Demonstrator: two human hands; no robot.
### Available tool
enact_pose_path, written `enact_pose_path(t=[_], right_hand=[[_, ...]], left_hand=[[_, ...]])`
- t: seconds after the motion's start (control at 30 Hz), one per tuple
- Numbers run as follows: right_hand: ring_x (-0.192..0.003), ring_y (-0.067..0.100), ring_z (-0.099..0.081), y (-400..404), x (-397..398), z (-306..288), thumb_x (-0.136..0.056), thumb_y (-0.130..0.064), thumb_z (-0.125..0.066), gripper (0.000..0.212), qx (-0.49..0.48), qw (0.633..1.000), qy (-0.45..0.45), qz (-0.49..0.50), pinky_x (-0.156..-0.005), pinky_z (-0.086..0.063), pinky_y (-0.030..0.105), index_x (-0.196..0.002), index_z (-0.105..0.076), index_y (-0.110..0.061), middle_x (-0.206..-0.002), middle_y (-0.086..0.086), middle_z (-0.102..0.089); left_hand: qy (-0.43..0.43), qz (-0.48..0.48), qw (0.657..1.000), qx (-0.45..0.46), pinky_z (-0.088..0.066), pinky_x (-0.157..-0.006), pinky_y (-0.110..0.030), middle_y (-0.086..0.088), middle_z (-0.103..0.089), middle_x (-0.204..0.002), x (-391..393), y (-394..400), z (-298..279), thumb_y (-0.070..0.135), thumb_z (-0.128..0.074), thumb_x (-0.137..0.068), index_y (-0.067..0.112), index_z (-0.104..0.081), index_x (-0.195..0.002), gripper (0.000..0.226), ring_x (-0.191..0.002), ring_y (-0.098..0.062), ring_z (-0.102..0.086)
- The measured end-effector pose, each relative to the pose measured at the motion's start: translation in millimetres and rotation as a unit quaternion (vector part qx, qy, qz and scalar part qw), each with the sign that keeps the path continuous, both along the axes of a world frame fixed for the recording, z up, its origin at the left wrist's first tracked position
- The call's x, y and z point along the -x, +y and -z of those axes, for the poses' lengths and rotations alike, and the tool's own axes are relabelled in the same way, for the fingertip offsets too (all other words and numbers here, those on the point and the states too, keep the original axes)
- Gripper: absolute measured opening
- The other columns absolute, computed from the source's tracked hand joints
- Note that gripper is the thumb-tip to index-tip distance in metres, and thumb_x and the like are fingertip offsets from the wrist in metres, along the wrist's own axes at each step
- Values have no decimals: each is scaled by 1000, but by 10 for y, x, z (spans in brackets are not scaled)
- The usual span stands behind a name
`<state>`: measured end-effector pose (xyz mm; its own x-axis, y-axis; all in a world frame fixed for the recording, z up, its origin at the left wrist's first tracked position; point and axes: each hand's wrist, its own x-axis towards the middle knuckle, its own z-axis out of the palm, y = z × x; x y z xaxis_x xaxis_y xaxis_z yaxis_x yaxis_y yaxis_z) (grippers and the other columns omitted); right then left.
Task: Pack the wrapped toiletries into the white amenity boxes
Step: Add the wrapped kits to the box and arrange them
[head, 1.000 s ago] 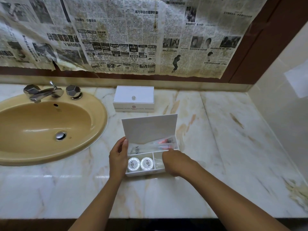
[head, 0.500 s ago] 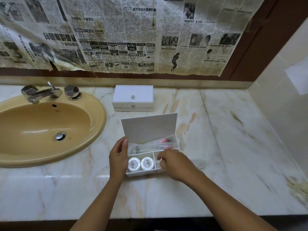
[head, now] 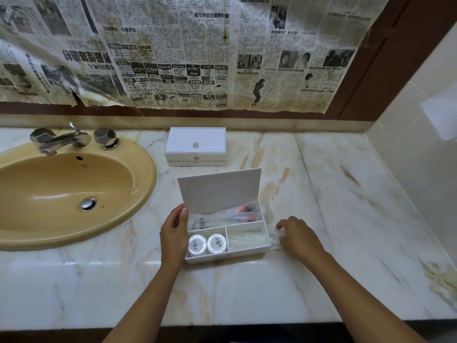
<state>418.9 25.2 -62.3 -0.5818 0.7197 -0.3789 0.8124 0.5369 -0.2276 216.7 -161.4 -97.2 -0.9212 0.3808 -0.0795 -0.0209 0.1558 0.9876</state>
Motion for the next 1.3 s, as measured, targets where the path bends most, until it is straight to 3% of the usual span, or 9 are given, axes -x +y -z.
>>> enact_pose_path(t=[0.23, 0.47, 0.6, 0.67, 0.73, 0.83, 1.0, 1.1, 1.3], right_hand=[[-97, 21, -56, 6, 1, -4, -84, -10, -47, 27, -23, 1000, -6, 1, -81, -40, 31, -98, -66, -20, -105, -1, -63], [-116, 22, -53, 83, 161, -63, -92, -27, -55, 43, -16, 996, 82, 35, -99, -38, 35, -135, -48, -24, -127, 3, -55], [-116, 23, -54, 86, 298, -7, -93, -29, -58, 49, 33, 990, 128, 55, -98, -46, 36, -140, -43, -25, -130, 5, -52], [-107, 23, -58, 77, 343, 14, -93, -28, -59, 37, 37, 986, 146, 70, -88, -48, 31, -130, -54, -21, -123, 5, -56], [-89, 21, -59, 68, 365, 24, -94, -25, -57, 15, 23, 984, 161, 74, -74, -47, 27, -104, -64, -16, -108, 6, -60], [-73, 20, -54, 57, 358, 16, -95, -20, -55, 21, 12, 980, 180, 82, -62, -40, 26, -78, -57, -9, -87, 6, -59], [-61, 14, -52, 34, 339, -179, -93, -19, -60, 19, -7, 968, 232, 101, -52, -36, 20, -77, -58, -9, -70, -1, -58], [-66, 12, -54, -22, 352, -410, -88, -20, -67, 6, -27, 957, 275, 88, -54, -35, 15, -91, -62, -18, -76, -5, -60], [-70, 12, -57, -300, 437, -714, -86, -19, -65, 7, -84, 962, 251, -69, -58, -41, 18, -80, -68, -18, -81, -4, -63]], left_hand=[[5, -4, 1000, 6, -39, -77, 3, 8, -65, -108, 6, -4, 14, 21, -53, -99, 19, -64, -112, 17, -94, 18, -57], [10, -2, 1000, 10, -41, -79, 1, 5, -67, -112, 18, -9, 30, 23, -53, -99, 15, -66, -117, 24, -100, 9, -58], [10, -1, 1000, 8, -40, -77, 2, 5, -66, -110, 8, -5, 8, 22, -53, -99, 14, -66, -115, 22, -96, 13, -58], [8, -1, 1000, 8, -40, -77, 2, 6, -66, -110, 5, -6, 6, 21, -52, -99, 14, -66, -115, 22, -94, 17, -58], [5, 0, 1000, 4, -40, -77, 2, 7, -66, -109, 2, -6, 4, 21, -53, -99, 13, -66, -116, 23, -93, 19, -57], [3, -1, 1000, -1, -39, -76, 3, 9, -66, -107, -2, 0, -7, 20, -53, -99, 15, -65, -114, 20, -92, 21, -57], [5, -1, 1000, 0, -41, -78, 1, 10, -66, -108, 12, -9, 11, 22, -53, -99, 15, -66, -115, 22, -95, 18, -57], [0, -4, 1000, -1, -40, -78, 1, 14, -67, -105, 10, 0, 9, 20, -54, -99, 20, -66, -110, 16, -95, 15, -59], [3, -9, 1000, 4, -39, -78, 2, 9, -66, -106, 10, 1, 18, 21, -54, -99, 15, -65, -113, 20, -95, 13, -58]])
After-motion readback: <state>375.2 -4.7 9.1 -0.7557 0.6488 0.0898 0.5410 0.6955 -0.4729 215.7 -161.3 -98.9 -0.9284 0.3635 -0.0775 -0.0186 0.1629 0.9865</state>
